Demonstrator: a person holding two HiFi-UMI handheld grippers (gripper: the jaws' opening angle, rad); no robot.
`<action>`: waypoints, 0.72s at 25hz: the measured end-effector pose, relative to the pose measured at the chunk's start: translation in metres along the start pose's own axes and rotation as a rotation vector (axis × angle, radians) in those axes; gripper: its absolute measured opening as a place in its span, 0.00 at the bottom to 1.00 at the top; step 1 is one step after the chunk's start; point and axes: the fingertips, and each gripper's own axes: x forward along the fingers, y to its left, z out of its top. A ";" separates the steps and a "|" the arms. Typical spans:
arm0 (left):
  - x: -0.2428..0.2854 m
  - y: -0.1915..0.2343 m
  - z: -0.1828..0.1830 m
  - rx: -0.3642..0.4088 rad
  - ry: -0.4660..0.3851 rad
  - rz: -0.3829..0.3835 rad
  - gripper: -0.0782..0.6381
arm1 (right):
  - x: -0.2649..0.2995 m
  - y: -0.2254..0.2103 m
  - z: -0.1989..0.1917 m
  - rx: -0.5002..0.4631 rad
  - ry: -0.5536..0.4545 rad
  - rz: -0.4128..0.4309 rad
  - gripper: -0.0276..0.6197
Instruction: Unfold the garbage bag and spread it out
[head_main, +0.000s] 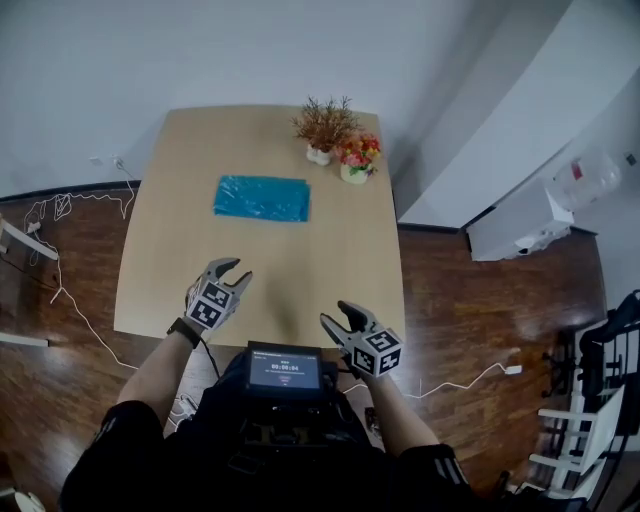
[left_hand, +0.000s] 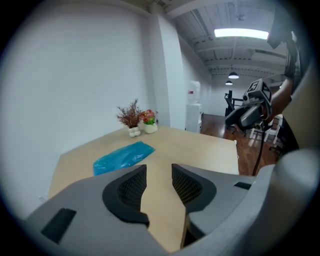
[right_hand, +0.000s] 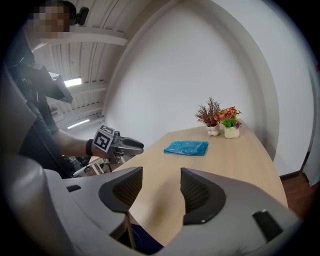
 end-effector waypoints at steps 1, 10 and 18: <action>0.014 0.008 0.003 0.021 0.005 0.004 0.33 | 0.003 -0.002 0.003 -0.003 0.003 -0.005 0.41; 0.135 0.062 0.040 0.177 0.070 -0.051 0.40 | 0.050 -0.037 0.045 -0.016 0.001 -0.066 0.41; 0.217 0.074 0.020 0.316 0.204 -0.145 0.45 | 0.110 -0.076 0.079 -0.041 0.015 -0.121 0.41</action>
